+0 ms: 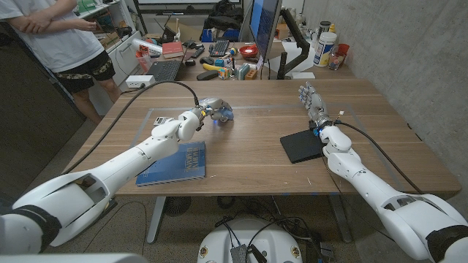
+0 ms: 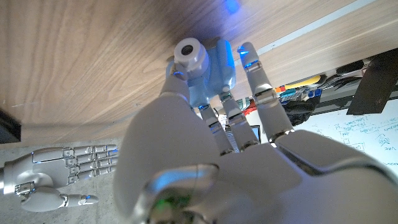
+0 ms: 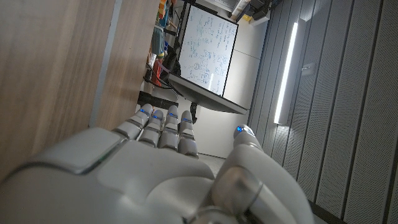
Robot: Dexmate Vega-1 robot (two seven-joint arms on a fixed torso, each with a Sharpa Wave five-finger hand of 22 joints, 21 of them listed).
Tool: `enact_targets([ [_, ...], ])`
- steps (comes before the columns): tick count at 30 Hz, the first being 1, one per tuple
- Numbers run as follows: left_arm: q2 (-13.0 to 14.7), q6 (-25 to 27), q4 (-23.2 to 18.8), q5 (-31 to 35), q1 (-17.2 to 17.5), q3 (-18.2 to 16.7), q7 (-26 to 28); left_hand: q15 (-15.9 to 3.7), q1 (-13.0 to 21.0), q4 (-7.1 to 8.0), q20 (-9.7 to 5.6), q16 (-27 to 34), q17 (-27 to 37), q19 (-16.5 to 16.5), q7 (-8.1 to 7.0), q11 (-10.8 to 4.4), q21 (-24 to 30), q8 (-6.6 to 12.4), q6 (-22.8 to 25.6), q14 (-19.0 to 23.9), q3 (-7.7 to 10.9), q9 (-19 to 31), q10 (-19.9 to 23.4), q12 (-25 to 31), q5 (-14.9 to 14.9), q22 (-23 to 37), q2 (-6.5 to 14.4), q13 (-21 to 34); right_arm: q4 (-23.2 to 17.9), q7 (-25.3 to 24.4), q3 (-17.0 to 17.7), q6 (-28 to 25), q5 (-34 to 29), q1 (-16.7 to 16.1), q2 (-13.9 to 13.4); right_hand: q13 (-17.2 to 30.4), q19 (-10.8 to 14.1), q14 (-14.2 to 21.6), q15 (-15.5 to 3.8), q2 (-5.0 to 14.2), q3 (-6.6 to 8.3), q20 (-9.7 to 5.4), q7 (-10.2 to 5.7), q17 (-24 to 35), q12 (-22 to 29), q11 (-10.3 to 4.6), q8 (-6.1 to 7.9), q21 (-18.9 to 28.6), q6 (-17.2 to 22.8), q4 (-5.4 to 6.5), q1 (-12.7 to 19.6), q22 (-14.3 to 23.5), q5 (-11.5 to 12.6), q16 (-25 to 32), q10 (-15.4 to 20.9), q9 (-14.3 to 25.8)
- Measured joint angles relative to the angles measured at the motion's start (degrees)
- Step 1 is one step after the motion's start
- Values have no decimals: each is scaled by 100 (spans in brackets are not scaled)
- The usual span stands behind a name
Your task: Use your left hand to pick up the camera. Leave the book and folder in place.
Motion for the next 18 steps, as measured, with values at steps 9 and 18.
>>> enact_targets([
  [9, -32, -75, 52, -81, 28, -27, 143, -1, 137, -36, -152, 29, 50, 227, 112, 73, -44, 68, 152, 215, 139, 1, 315, 43, -40, 0, -30, 74, -36, -4, 20, 1, 9, -30, -24, 0, 0, 0, 0, 0, 0, 0, 0, 0, 0, 0, 0, 0, 0, 0, 0, 0, 0, 0, 0, 0],
  [18, -45, -87, 59, -160, 58, -45, 185, -10, 170, -33, -183, 30, 83, 258, 144, -11, -88, 113, 183, 268, 157, 1, 355, 43, -46, 1, -63, 117, -63, -14, 27, 1, 16, -56, -44, 0, 0, 0, 0, 22, 0, 0, 0, 0, 0, 0, 0, 0, 0, 0, -22, 0, 22, 0, 0, 0],
])
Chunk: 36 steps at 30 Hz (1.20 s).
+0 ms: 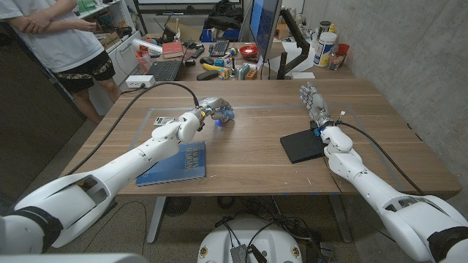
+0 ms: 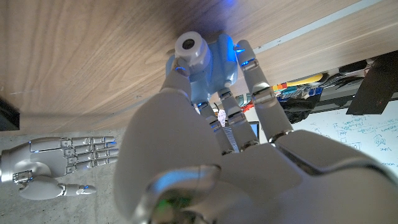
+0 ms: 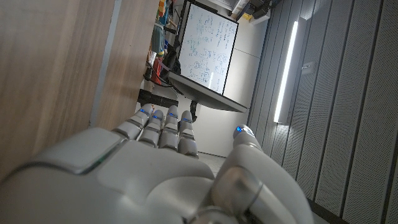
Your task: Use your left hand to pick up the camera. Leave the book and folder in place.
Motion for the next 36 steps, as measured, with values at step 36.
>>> enact_targets([
  [36, 175, 331, -539, -9, 210, -171, -52, -4, 41, -14, -53, -41, 78, -55, 20, -30, -235, 9, 98, 61, 17, 0, 30, -50, -22, 20, -32, 88, -237, -75, -39, -73, -67, -48, -55, 0, 0, 0, 0, 0, 0, 0, -22, 0, 0, 0, 0, 0, -22, 0, 0, 0, 0, 0, 0, 0],
])
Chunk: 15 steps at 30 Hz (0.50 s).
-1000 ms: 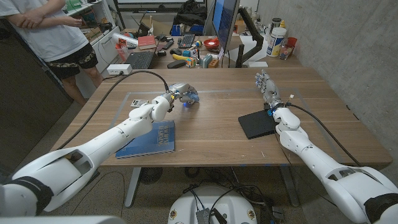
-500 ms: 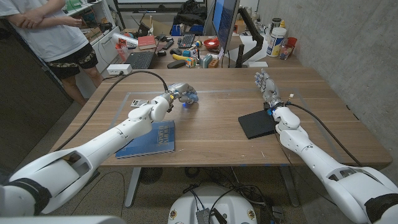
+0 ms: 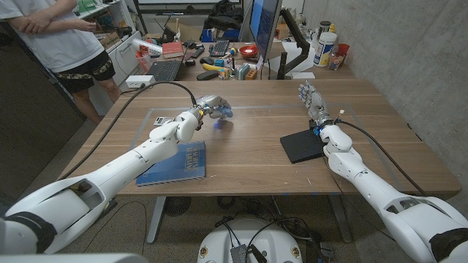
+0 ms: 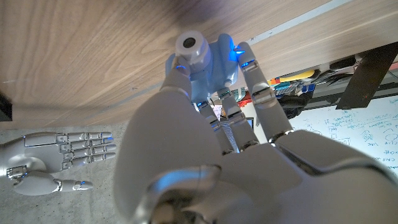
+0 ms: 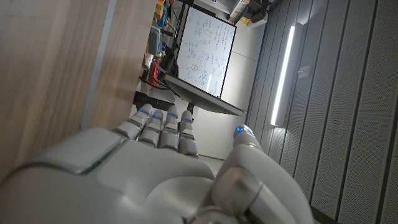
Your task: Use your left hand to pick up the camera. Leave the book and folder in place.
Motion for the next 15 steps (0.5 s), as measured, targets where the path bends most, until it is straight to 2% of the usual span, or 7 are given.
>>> enact_targets([
  [15, 78, 169, -347, 137, 58, -93, -117, -7, -9, 0, 1, -43, 30, 0, 0, -10, -38, 0, 0, 9, 0, 0, 53, -20, -21, 0, 9, 27, -95, -1, 21, 0, 25, -47, -43, 0, 0, 0, 0, 0, 0, 0, 0, 0, 0, 0, 0, 0, 0, 0, 0, 0, 0, 0, 0, 0],
])
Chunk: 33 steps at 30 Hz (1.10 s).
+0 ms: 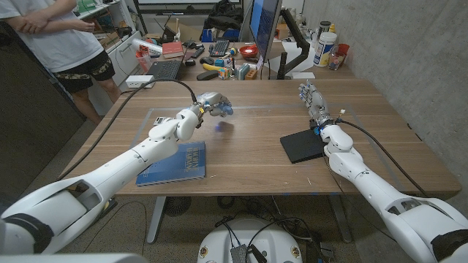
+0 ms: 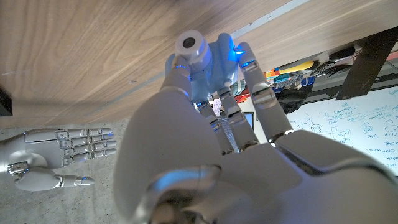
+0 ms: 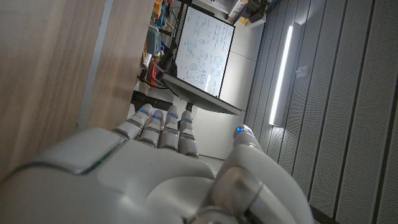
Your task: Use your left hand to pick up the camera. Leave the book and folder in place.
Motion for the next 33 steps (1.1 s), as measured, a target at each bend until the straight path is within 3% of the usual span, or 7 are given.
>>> enact_targets([
  [33, 152, 260, -750, 190, 147, -382, -205, 9, 3, -24, -42, -7, 25, -42, 0, 0, -67, 0, 0, 49, 24, 0, 62, -42, 22, 0, -3, 52, -18, 71, 15, -12, 42, -4, -23, 0, 0, 0, 0, 47, -18, 0, 1, 0, 0, 0, 0, 0, 0, -18, -46, 0, 0, 0, 0, 0],
])
